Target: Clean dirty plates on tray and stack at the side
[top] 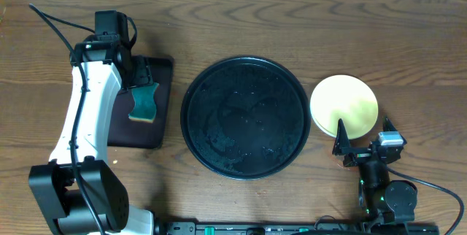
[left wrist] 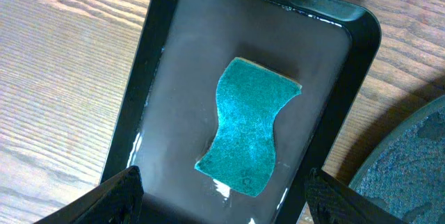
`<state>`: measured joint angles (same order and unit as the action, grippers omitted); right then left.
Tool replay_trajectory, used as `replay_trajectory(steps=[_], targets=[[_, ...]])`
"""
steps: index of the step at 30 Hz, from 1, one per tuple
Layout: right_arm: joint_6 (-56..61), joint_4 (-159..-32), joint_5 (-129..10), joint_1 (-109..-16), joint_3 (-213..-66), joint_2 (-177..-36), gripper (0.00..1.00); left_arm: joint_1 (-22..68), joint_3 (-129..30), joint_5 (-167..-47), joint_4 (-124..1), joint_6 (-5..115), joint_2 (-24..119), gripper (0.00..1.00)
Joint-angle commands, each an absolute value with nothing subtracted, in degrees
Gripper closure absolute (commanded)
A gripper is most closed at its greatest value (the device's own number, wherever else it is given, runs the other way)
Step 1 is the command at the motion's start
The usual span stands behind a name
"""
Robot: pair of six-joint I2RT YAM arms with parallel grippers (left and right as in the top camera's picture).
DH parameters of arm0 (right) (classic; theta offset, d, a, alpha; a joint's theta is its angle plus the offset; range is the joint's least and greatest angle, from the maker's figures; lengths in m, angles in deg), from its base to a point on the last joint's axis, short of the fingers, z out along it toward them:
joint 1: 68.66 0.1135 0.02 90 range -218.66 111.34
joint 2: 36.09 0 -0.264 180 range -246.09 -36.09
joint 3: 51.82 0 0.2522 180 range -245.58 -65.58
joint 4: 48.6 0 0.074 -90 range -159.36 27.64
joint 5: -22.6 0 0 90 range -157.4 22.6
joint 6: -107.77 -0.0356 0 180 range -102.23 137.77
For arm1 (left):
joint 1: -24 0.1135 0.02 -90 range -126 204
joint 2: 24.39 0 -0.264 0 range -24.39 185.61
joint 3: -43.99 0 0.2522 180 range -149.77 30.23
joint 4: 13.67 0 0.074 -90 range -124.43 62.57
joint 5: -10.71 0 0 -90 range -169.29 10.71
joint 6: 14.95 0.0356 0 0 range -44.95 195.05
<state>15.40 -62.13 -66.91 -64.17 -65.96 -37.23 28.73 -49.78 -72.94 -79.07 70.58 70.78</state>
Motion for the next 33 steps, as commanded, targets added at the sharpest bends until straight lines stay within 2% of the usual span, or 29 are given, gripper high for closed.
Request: replay_trajectory(steps=[1, 23, 33], targets=[[14.59, -64.67, -65.14, -64.72, -65.90, -36.36, 0.01, 28.82, -50.26, -72.83, -79.20, 70.28, 71.09, 0.25], [14.63, -66.37, -63.72, -64.72, -65.90, -36.73, 0.01, 28.82, -50.19, -72.85, -79.22, 70.28, 71.04, 0.24], [14.63, -66.39, -63.92, -64.72, -65.90, -36.73, 0.01, 28.75, -46.83, -70.89, -80.01, 70.32, 57.67, 0.24]])
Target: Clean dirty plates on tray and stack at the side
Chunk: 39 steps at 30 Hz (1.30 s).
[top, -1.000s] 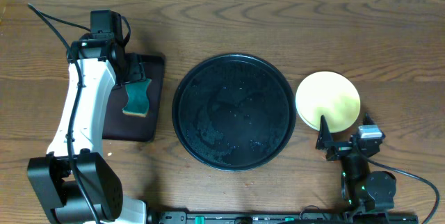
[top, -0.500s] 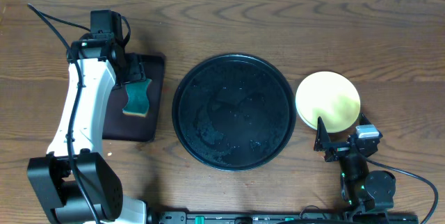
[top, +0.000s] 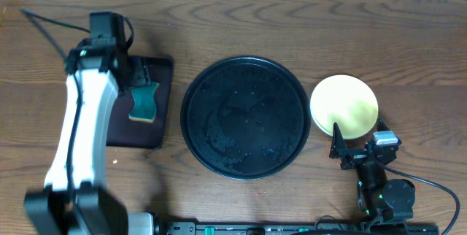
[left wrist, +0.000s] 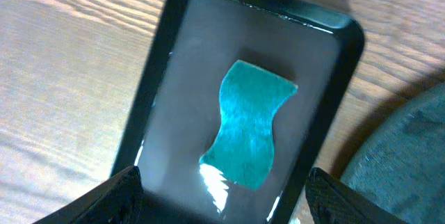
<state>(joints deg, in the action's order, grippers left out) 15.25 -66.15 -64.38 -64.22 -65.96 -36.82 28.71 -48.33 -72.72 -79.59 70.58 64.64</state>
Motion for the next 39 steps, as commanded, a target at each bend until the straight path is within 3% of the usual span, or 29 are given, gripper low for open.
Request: replay_trajectory(steps=[1, 14, 20, 26, 39], targets=[[14.63, -66.37, -63.92, -64.72, -65.90, -36.73, 0.01, 28.73, -45.84, -70.93, -79.66, 70.28, 55.15, 0.24], [14.63, -66.39, -63.94, -64.72, -65.90, -36.95, 0.01, 28.45, -12.84, -76.11, -50.59, 71.00, 13.08, 0.24], [14.66, -66.41, -63.94, -64.72, -65.90, -36.95, 0.01, 25.91, 3.31, -83.39, -38.46, 81.95, -3.71, 0.25], [14.63, -66.39, -63.94, -64.72, -65.90, -36.95, 0.01, 23.73, 14.59, -84.85, -35.22, 86.12, -14.64, 0.24], [14.66, -66.39, -63.94, -64.72, -65.90, -36.99, 0.01, 23.75, 27.53, -84.65, -34.15, 88.55, -23.71, 0.24]])
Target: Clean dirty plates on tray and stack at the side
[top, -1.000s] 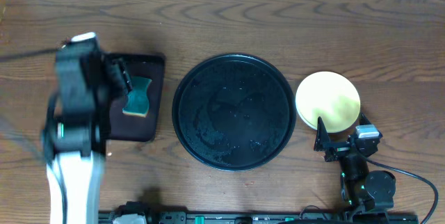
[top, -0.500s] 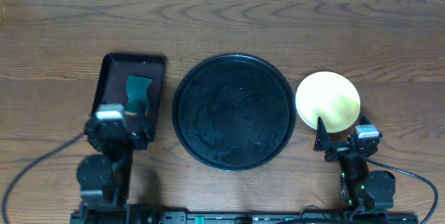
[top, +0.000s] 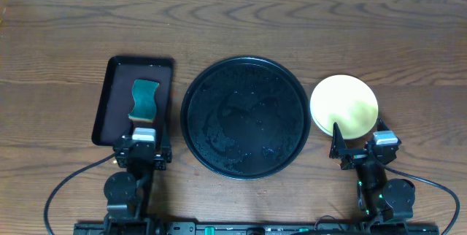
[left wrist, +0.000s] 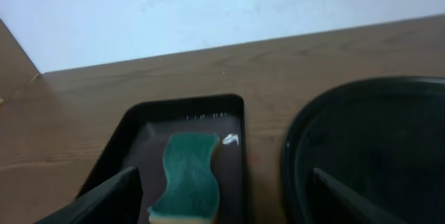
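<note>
A round black tray [top: 244, 117] lies mid-table, wet and bare of plates. To its right a pale yellow plate [top: 344, 105] sits on the wood. A teal sponge [top: 144, 101] lies in a small rectangular black tray [top: 102, 111] on the left. My left gripper [top: 142, 144] rests at the table's front edge, just in front of that tray, open and holding nothing. In the left wrist view the sponge [left wrist: 189, 179] lies ahead between the open fingers [left wrist: 104, 200], with the round tray [left wrist: 375, 147] to the right. My right gripper [top: 360, 144] sits open just in front of the yellow plate.
A white wall [left wrist: 222, 8] runs behind the table's far edge. Both arm bases and their cables sit along the front edge. Bare wooden tabletop [top: 233, 23] stretches behind the trays.
My left arm was stretched over the small tray with its gripper above the sponge. It is now folded back at the front edge, gripper low and level. The sponge and right arm have not moved.
My left gripper stood open close above the sponge, which lay in the rectangular tray. Then it was a little higher over it, still open. Now the arm is back at the front edge, and the sponge stays in its tray.
</note>
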`<state>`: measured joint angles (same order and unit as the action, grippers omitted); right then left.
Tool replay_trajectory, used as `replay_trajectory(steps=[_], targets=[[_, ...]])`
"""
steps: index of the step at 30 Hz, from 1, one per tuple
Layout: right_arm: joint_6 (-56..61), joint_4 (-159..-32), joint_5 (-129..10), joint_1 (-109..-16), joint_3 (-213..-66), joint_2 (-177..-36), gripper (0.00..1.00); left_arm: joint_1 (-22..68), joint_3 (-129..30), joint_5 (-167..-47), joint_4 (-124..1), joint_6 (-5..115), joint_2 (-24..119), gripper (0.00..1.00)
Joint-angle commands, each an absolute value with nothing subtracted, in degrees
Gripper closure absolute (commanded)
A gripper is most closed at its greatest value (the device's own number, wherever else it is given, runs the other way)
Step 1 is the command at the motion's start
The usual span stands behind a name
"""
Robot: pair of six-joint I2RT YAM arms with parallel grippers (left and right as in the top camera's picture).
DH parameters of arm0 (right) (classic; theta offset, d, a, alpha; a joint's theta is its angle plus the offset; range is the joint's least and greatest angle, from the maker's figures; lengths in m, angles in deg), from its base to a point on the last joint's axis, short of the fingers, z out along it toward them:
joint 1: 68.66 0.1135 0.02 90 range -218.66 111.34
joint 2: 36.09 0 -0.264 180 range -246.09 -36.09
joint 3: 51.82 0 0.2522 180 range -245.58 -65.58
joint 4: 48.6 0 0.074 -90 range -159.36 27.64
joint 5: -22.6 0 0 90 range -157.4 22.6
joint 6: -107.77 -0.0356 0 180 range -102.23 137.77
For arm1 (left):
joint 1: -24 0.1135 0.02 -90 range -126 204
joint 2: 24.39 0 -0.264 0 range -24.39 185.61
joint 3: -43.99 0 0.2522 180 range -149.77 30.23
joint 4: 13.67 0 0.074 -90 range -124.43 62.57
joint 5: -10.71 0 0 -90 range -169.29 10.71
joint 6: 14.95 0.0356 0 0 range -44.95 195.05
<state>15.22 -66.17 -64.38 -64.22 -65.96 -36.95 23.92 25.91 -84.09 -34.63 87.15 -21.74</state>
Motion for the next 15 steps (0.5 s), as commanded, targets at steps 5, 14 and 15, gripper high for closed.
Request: replay_trajectory(steps=[5, 14, 15], targets=[[14.66, -66.39, -63.94, -64.72, -65.90, -36.99, 0.01, 23.75, 29.41, -84.61, -32.32, 88.53, -24.32, 0.25], [14.66, -66.39, -63.94, -64.72, -65.90, -36.99, 0.01, 23.75, 29.41, -84.65, -32.25, 88.51, -24.21, 0.24], [14.66, -66.39, -63.94, -64.72, -65.90, -36.99, 0.01, 23.75, 29.41, -84.65, -32.25, 88.51, -24.12, 0.24]])
